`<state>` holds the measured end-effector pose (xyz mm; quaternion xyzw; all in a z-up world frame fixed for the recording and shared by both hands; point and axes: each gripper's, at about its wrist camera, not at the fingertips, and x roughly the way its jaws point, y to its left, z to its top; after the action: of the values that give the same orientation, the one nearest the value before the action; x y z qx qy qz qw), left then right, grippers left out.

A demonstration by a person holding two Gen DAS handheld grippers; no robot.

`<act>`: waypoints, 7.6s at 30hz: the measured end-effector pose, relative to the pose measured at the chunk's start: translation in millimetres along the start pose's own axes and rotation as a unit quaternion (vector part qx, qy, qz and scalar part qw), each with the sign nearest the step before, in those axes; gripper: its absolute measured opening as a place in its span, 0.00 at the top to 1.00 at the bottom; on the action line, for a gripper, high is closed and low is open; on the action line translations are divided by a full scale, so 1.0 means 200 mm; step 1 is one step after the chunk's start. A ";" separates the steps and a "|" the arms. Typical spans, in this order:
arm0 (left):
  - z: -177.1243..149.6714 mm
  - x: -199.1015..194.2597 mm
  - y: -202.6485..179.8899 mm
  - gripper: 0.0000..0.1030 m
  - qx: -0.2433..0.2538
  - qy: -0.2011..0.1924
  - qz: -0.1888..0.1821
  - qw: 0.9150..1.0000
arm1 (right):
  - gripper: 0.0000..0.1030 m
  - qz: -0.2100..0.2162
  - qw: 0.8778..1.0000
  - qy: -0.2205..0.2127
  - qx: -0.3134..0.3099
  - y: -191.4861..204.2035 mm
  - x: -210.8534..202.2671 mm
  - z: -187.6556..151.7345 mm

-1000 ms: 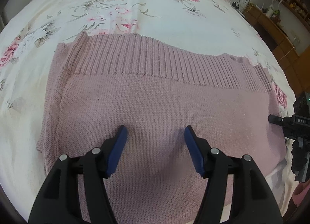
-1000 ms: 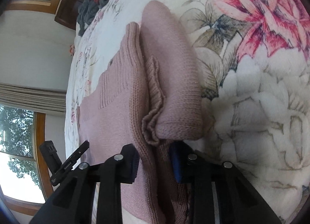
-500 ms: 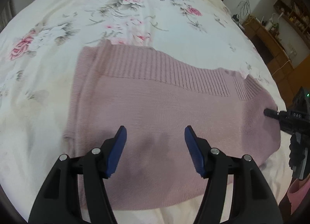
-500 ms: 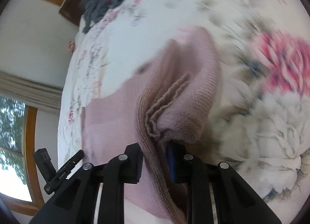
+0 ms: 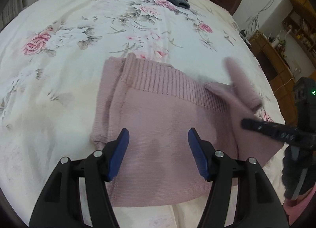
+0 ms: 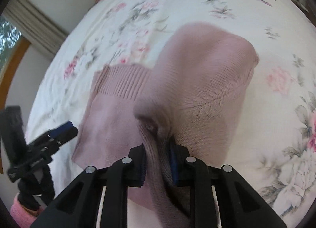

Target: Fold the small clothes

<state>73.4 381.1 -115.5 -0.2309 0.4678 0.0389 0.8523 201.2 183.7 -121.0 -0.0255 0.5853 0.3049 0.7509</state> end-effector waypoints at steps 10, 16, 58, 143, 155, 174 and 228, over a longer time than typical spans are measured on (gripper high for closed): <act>0.02 0.01 0.05 0.40 -0.046 0.003 -0.044 0.998 | 0.57 0.065 0.996 0.046 0.027 0.07 0.20 -0.04; 0.04 0.04 -0.01 0.40 -0.063 0.011 -0.078 0.995 | 0.57 0.104 0.993 0.053 0.034 0.05 0.16 -0.05; 0.05 0.76 -0.47 0.53 -0.140 0.159 -0.212 0.954 | 0.57 0.092 0.979 0.000 0.184 -0.76 -0.06 -0.42; -0.24 0.15 0.39 0.94 -0.061 0.133 -0.091 0.985 | 0.73 0.141 0.981 0.101 0.085 -0.03 0.26 -0.48; -0.15 -0.02 0.47 0.80 -0.082 0.099 -0.156 0.979 | 0.55 0.131 0.987 0.076 0.057 0.00 0.14 -0.40; 0.32 0.27 0.50 0.91 -0.173 0.052 -0.138 0.974 | 0.55 0.120 0.989 0.065 0.054 0.00 0.19 -0.35; 0.14 0.36 0.25 0.71 -0.069 0.058 -0.257 0.962 | 0.57 0.316 0.942 -0.002 0.117 -0.04 0.21 -0.11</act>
<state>121.1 427.4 -180.1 -0.4033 0.4377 -0.1624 0.7870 192.1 186.2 -168.0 0.2494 0.5933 0.4556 0.6150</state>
